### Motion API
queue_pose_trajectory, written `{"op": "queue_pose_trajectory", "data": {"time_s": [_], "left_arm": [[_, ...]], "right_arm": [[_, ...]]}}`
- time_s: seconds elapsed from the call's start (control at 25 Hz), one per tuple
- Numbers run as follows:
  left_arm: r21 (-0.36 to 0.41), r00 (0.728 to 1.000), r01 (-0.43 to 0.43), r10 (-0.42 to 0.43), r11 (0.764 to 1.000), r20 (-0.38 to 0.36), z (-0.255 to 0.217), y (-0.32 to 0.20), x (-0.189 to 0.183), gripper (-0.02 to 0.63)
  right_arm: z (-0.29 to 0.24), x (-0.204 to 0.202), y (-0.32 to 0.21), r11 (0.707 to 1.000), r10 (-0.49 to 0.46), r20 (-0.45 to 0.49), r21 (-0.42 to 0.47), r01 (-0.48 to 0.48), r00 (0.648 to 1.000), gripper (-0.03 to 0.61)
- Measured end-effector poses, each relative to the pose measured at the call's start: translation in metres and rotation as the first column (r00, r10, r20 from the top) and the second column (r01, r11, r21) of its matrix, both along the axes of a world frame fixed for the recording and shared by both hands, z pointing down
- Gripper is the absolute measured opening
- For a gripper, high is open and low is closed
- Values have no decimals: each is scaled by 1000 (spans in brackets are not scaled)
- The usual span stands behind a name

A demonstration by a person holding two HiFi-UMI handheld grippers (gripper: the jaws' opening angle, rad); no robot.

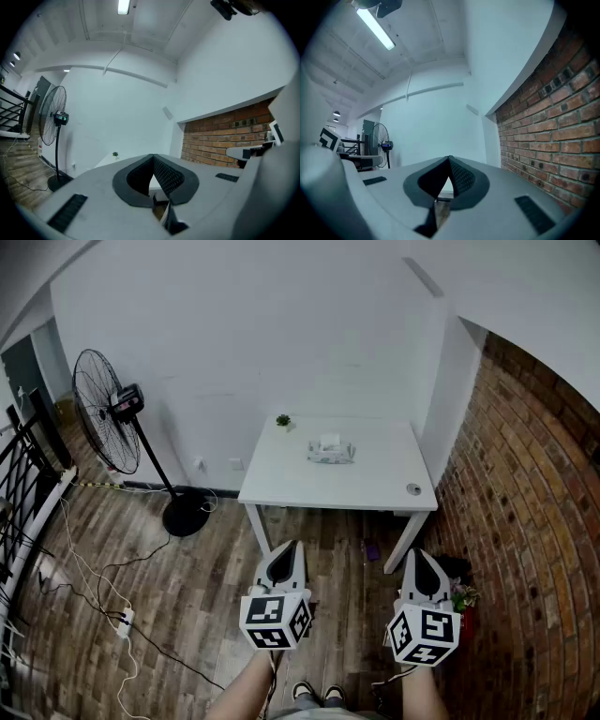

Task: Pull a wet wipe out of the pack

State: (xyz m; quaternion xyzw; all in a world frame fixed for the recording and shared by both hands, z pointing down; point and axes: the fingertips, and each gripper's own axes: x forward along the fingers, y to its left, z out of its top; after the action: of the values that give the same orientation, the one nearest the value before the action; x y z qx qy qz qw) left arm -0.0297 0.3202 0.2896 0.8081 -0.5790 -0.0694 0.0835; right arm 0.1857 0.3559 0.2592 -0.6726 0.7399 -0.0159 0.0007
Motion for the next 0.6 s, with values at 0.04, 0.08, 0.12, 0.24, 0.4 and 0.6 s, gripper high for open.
{"op": "queue_pose_trajectory", "data": {"time_s": [0.04, 0.08, 0.12, 0.24, 0.4, 0.6], "left_arm": [[-2, 1000, 0, 0, 1000, -1, 0, 1, -1, 11], [-3, 1000, 0, 0, 1000, -2, 0, 1, -2, 11], [-4, 1000, 1, -1, 1000, -3, 0, 2, -2, 11], [-5, 1000, 0, 0, 1000, -4, 1, 4, -3, 11], [-11, 1000, 1, -1, 1000, -12, 3, 6, -5, 11], [-9, 1000, -2, 1, 1000, -16, 4, 7, -4, 11]], "right_arm": [[0, 0, 1, 1000, 1, 0, -1, -1, 1000, 0], [0, -1, 2, 1000, 2, 0, -1, -2, 1000, 0], [-1, -1, 3, 1000, 3, 0, -2, -3, 1000, 0], [-1, -1, 5, 1000, 4, 1, -3, -4, 1000, 0], [4, -2, 8, 1000, -3, 37, -21, 3, 999, 0], [10, 5, 9, 1000, 20, 61, -25, -18, 998, 2]]}}
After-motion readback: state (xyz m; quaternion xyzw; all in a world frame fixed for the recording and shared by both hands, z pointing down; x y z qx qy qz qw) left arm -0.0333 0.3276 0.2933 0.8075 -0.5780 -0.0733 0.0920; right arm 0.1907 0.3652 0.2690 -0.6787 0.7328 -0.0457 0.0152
